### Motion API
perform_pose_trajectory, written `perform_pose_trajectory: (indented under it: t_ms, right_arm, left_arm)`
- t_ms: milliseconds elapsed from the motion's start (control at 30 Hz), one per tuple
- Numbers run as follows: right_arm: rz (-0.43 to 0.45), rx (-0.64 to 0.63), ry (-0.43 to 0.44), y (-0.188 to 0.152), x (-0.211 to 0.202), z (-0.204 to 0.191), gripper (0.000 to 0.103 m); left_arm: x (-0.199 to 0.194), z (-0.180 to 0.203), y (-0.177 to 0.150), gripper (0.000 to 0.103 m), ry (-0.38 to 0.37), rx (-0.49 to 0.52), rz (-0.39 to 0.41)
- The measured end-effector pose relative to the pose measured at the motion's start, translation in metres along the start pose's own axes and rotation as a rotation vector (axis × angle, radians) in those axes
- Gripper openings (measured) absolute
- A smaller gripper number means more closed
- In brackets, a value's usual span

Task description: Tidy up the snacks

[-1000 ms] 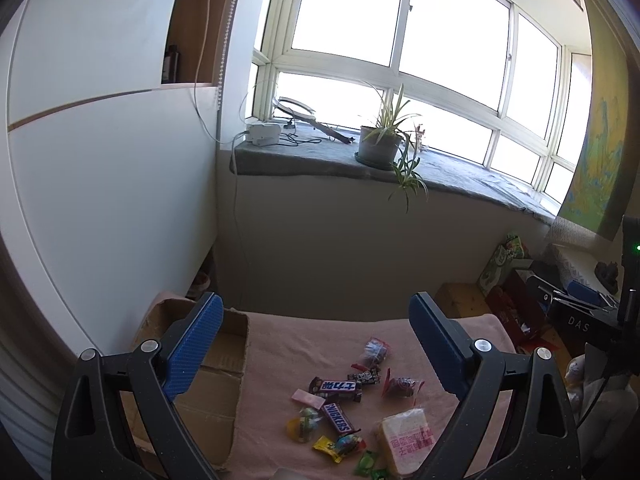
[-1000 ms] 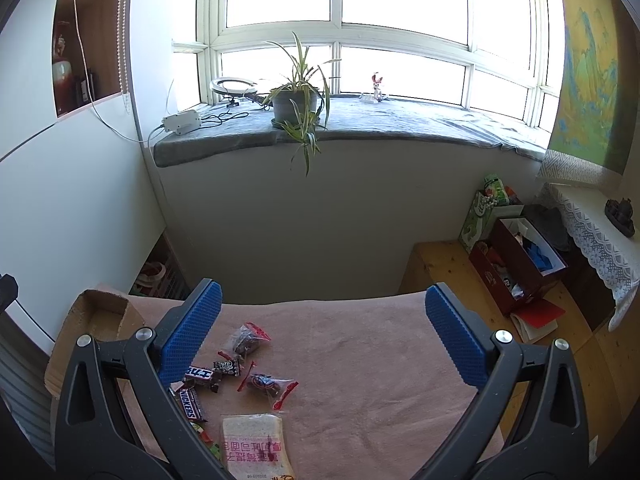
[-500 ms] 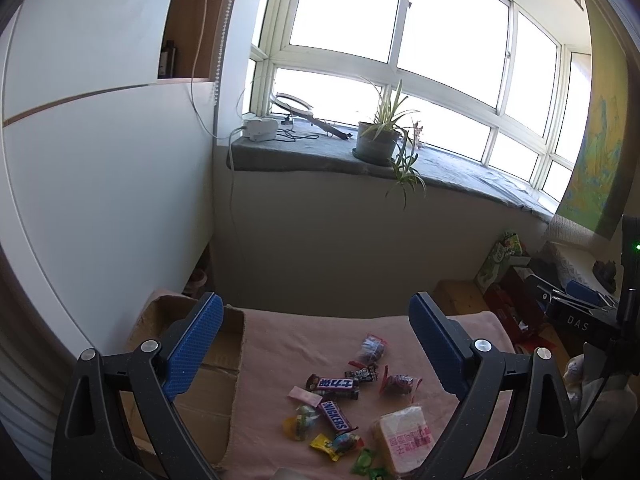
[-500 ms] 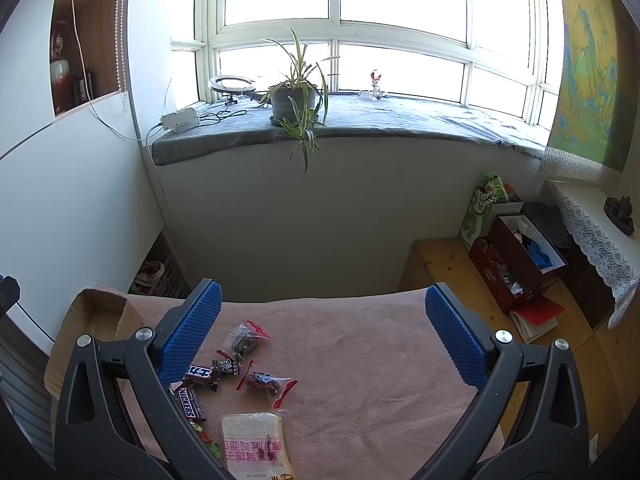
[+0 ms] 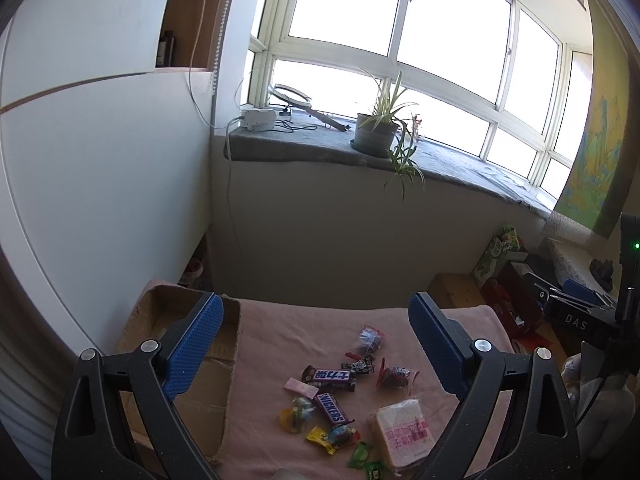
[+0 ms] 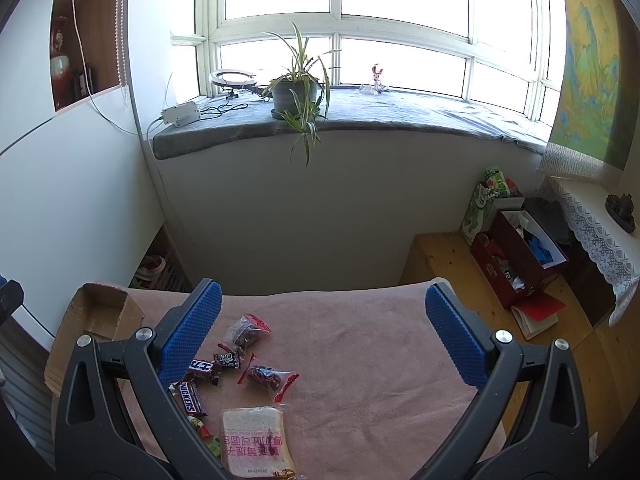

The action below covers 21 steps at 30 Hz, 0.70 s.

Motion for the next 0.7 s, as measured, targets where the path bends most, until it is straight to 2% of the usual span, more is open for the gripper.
perform_pose_trajectory:
  t_ms: [233, 433, 700]
  right_arm:
    - [-0.014, -0.003, -0.004, -0.003, 0.002, -0.001, 0.103]
    - [-0.046, -0.007, -0.011, -0.012, 0.010, -0.002, 0.103]
    - [-0.124, -0.014, 0.018, -0.031, 0.030, 0.002, 0.103]
  left_arm:
    - [0.006, 0.000, -0.004, 0.094, -0.014, -0.005, -0.031]
    - [0.017, -0.001, -0.014, 0.094, -0.036, -0.026, -0.093]
    - [0.040, -0.004, -0.033, 0.094, -0.121, -0.077, -0.189]
Point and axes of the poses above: each gripper's, at about its wrist camera, not at the fingertips, and x roughly the way its jaws point, z to its right, y to its top, the point moved 3 cm from there along x, roughly the way its jaws point, and after that the axes turned 4 degrees about -x, right-handed, at the moved point
